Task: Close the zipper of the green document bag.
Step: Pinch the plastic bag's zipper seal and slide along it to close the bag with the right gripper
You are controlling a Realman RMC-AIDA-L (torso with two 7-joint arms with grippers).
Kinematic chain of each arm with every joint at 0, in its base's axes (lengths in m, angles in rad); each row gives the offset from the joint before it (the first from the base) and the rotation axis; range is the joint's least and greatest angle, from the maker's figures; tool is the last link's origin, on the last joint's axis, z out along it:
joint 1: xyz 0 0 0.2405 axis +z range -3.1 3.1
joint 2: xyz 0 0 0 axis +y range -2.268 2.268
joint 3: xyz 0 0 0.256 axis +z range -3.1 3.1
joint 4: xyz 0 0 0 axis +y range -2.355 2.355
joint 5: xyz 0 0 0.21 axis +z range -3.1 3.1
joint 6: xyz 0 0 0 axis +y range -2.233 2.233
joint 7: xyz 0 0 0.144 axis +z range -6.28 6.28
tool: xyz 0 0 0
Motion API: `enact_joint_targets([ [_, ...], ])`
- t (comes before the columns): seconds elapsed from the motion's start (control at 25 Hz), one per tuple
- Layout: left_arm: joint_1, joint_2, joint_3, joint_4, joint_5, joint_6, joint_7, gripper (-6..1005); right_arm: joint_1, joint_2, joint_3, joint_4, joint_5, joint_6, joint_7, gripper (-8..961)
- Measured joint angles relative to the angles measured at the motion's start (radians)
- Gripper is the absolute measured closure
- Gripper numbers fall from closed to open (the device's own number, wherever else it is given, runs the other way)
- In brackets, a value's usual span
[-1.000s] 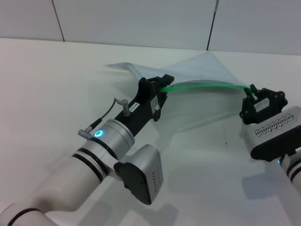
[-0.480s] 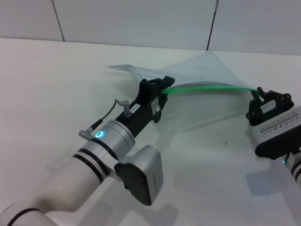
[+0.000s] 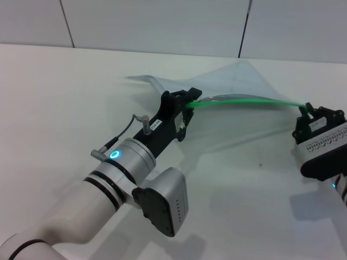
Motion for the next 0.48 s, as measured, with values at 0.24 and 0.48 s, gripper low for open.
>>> enact_joint_targets([
  [0.24,-0.001,0.0,0.0,0.0,0.0,0.0,0.002,930,0.005,-0.001,0.001,0.02,0.031,-0.009,0.0,785],
  [0.48,-0.002,0.0,0.0,0.0,0.0,0.0,0.003,929,0.011,-0.001,0.001,0.034,0.052,-0.015,0.0,782],
])
